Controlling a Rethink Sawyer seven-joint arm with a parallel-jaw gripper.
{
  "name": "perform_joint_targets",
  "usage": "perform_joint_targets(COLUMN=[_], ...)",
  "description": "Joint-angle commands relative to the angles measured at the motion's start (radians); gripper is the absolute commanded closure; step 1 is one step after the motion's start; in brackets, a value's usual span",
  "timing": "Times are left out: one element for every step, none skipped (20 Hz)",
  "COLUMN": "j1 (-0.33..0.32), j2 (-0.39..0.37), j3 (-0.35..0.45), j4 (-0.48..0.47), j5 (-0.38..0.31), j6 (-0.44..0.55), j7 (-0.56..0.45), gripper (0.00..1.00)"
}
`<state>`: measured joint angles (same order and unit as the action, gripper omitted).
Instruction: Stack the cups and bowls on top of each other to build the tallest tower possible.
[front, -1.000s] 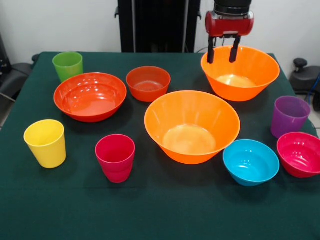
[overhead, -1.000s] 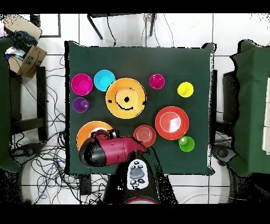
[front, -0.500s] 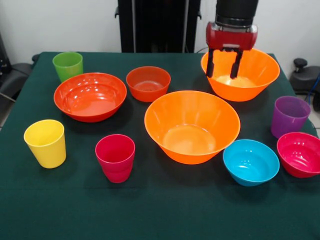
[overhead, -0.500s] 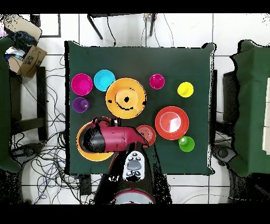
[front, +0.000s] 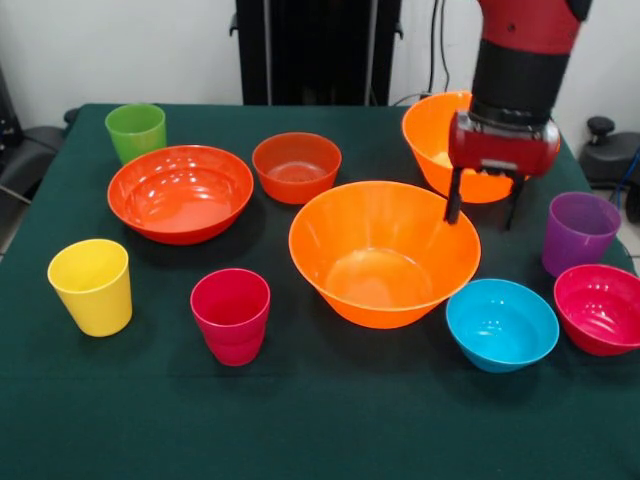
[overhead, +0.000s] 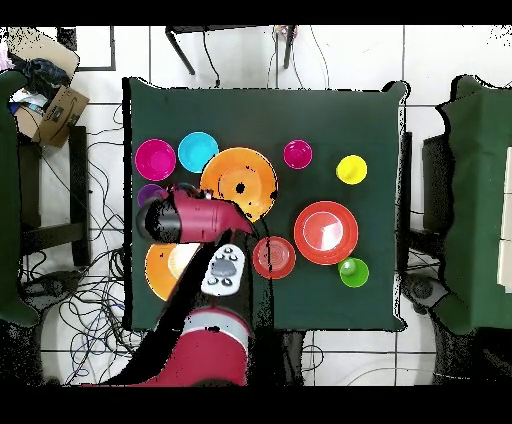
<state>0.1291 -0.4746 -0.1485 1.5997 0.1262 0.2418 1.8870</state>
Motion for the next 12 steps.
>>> perform_joint_targets(j1=[0.018,0.016,0.015,0.014,0.018,0.018,0.018,0.022,0.029,0.032,0.03,0.03], j2=[0.181,0.197,0.207,0.214,0.216,0.215,0.214,0.225,0.23,0.232,0.233,0.235], j3=[-0.012,-0.015,-0.017,-0.022,-0.036,-0.036,-0.037,-0.04,-0.051,-0.059,-0.059,-0.06], j4=[-0.355,-0.392,-0.412,-0.429,-0.441,-0.448,-0.455,-0.474,-0.486,-0.497,-0.501,-0.503], j5=[0.067,0.066,0.067,0.071,0.073,0.076,0.079,0.085,0.087,0.088,0.091,0.093], j6=[0.245,0.27,0.287,0.298,0.313,0.325,0.337,0.343,0.353,0.368,0.373,0.376], j7=[0.142,0.14,0.141,0.148,0.16,0.167,0.174,0.186,0.199,0.205,0.207,0.208], gripper=[0.0,0.0,0.0,0.0,0.0,0.0,0.0,0.0,0.0,0.0,0.0,0.0])
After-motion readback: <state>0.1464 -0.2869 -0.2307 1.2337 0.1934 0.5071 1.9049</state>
